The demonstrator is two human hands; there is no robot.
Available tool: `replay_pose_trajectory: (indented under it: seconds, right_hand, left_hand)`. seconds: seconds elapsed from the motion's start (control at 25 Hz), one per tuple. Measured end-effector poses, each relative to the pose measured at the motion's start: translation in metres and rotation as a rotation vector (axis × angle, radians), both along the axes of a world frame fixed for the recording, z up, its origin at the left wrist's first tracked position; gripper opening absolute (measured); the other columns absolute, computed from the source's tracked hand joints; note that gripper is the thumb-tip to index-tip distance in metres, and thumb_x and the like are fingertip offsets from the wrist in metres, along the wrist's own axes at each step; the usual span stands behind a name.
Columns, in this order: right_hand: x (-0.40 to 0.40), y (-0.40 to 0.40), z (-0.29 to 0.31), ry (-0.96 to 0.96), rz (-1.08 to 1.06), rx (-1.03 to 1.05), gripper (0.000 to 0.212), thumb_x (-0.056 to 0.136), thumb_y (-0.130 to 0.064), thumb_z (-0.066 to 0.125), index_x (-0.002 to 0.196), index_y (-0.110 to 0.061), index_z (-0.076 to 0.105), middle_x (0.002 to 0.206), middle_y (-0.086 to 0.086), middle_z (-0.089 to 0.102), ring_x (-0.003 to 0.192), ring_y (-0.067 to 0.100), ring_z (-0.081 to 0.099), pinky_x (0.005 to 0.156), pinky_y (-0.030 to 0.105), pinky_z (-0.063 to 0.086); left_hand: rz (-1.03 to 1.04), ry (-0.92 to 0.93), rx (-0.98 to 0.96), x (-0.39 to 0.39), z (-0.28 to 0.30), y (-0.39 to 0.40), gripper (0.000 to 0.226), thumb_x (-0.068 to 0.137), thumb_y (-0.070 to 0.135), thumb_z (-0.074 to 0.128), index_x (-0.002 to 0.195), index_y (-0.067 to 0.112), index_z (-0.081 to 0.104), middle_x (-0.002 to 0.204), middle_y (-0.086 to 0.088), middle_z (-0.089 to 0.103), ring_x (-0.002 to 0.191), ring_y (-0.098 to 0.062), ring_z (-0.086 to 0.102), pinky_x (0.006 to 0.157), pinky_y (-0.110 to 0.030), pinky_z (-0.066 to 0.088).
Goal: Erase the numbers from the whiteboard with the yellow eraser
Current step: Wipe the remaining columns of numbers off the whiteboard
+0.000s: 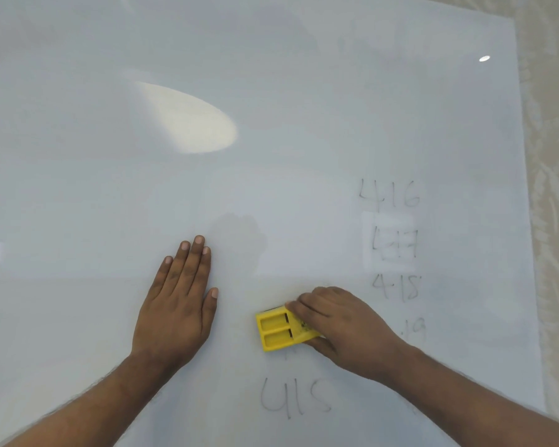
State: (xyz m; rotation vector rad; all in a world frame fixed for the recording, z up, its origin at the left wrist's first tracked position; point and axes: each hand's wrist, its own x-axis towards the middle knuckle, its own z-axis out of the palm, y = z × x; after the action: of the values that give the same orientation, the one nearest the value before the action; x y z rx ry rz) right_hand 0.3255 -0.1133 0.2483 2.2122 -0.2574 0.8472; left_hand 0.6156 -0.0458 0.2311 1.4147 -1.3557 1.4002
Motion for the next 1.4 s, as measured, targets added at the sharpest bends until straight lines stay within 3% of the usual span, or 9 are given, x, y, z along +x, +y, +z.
replay_pose_trajectory:
  seconds: [0.08, 0.24, 0.36, 0.84, 1.2, 1.4]
  right_hand:
    - [-0.009, -0.001, 0.005, -0.026, -0.025, -0.004, 0.045, 0.091, -0.034, 0.062, 0.129, -0.012, 0.053, 0.113, 0.002, 0.061, 0.097, 0.023, 0.057, 0.086, 0.035, 0.048]
    - [-0.003, -0.003, 0.026, -0.341, -0.009, 0.11, 0.052, 0.086, -0.03, 0.069, 0.13, -0.01, 0.053, 0.115, 0.004, 0.061, 0.101, 0.027, 0.058, 0.085, 0.038, 0.048]
    - [0.013, -0.001, 0.024, -0.428, 0.04, 0.139, 0.054, 0.083, -0.026, 0.071, 0.131, -0.009, 0.053, 0.117, 0.005, 0.061, 0.103, 0.025, 0.056, 0.087, 0.035, 0.046]
    - [-0.013, 0.003, -0.031, 0.004, -0.054, 0.079, 0.042, 0.09, -0.032, 0.06, 0.128, -0.016, 0.053, 0.11, -0.001, 0.06, 0.096, 0.021, 0.055, 0.086, 0.034, 0.048]
    - [0.009, 0.008, -0.011, -0.38, 0.005, 0.183, 0.054, 0.085, -0.026, 0.07, 0.133, -0.008, 0.053, 0.112, 0.005, 0.062, 0.097, 0.028, 0.057, 0.084, 0.037, 0.049]
    - [0.018, 0.012, -0.048, -0.154, 0.042, 0.176, 0.048, 0.087, -0.025, 0.066, 0.131, -0.009, 0.054, 0.114, 0.006, 0.062, 0.1, 0.028, 0.057, 0.086, 0.04, 0.048]
  left_hand:
    - [-0.003, 0.012, 0.005, 0.0, -0.003, 0.0, 0.062, 0.103, 0.031, 0.029, 0.157, 0.002, 0.024, 0.167, -0.011, 0.021, 0.155, -0.026, 0.019, 0.125, -0.046, 0.019]
    - [-0.003, 0.036, 0.007, -0.001, -0.009, -0.003, 0.062, 0.103, 0.032, 0.028, 0.158, 0.003, 0.02, 0.168, -0.01, 0.019, 0.156, -0.025, 0.016, 0.126, -0.046, 0.017]
    - [-0.002, 0.04, 0.005, -0.001, -0.012, -0.004, 0.063, 0.103, 0.032, 0.028, 0.158, 0.004, 0.019, 0.168, -0.01, 0.017, 0.156, -0.024, 0.014, 0.126, -0.044, 0.015]
    - [-0.011, 0.045, 0.012, -0.002, -0.031, -0.004, 0.063, 0.103, 0.032, 0.028, 0.158, 0.002, 0.019, 0.168, -0.012, 0.017, 0.156, -0.026, 0.012, 0.127, -0.044, 0.012]
    - [-0.004, 0.051, 0.013, -0.004, -0.044, -0.006, 0.063, 0.103, 0.031, 0.028, 0.158, 0.003, 0.018, 0.169, -0.012, 0.014, 0.157, -0.027, 0.012, 0.127, -0.044, 0.011]
    - [-0.012, 0.051, 0.014, -0.005, -0.05, -0.006, 0.063, 0.103, 0.032, 0.029, 0.158, 0.003, 0.018, 0.169, -0.012, 0.015, 0.156, -0.027, 0.013, 0.127, -0.046, 0.013]
